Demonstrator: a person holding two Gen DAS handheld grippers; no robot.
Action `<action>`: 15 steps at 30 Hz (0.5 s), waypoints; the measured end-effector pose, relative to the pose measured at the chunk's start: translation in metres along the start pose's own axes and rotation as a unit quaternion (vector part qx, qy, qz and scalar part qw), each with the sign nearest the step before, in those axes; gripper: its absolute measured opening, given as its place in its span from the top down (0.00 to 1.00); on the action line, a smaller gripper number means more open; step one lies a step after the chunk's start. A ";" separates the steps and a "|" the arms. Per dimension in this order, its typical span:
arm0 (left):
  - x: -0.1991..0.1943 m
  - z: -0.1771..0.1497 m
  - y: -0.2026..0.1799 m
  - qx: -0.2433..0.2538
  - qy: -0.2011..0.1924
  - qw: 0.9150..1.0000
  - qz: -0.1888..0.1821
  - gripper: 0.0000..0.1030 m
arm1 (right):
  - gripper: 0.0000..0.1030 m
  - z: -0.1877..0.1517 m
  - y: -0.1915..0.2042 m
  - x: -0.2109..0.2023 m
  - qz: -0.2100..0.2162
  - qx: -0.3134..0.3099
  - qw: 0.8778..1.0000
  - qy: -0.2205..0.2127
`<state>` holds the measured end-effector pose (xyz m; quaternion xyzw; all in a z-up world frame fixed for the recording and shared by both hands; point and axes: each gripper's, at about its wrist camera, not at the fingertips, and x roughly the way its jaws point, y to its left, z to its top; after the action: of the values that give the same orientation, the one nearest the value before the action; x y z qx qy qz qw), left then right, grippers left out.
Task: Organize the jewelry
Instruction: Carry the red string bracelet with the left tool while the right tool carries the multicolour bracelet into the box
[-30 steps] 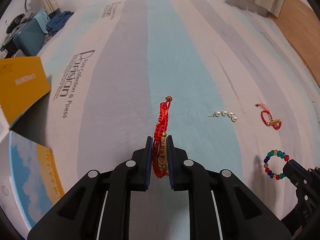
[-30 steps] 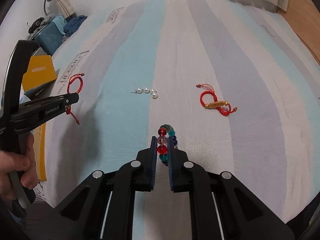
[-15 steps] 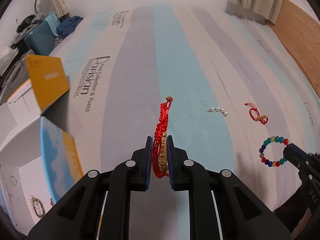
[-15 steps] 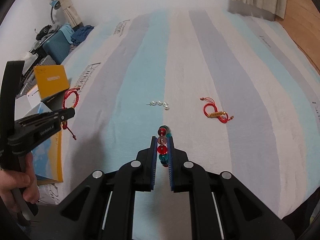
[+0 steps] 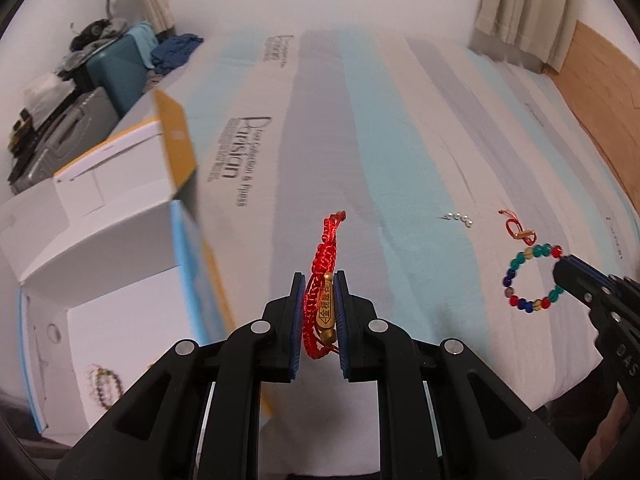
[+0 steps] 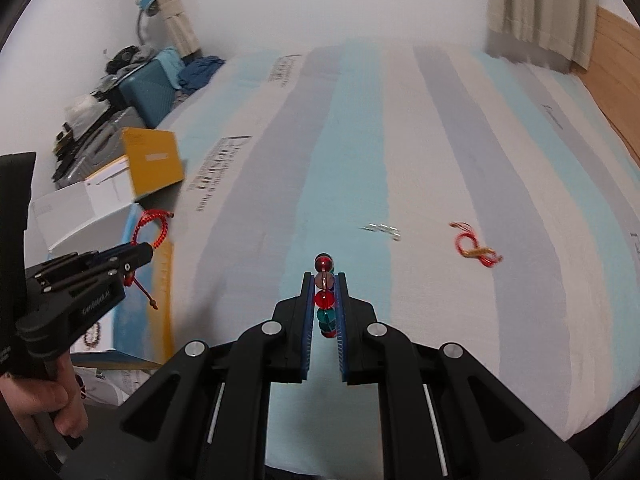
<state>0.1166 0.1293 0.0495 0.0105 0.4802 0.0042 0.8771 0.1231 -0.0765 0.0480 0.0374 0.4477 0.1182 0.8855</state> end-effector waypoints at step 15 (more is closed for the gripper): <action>-0.068 -0.032 0.142 -0.076 -0.023 0.995 0.059 0.87 | 0.91 0.015 0.159 -0.006 0.070 -0.079 0.994 -0.015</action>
<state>0.0535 0.2708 0.0933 -0.0277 0.4565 0.0916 0.8846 0.1033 0.0766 0.0891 0.0002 0.4202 0.2148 0.8817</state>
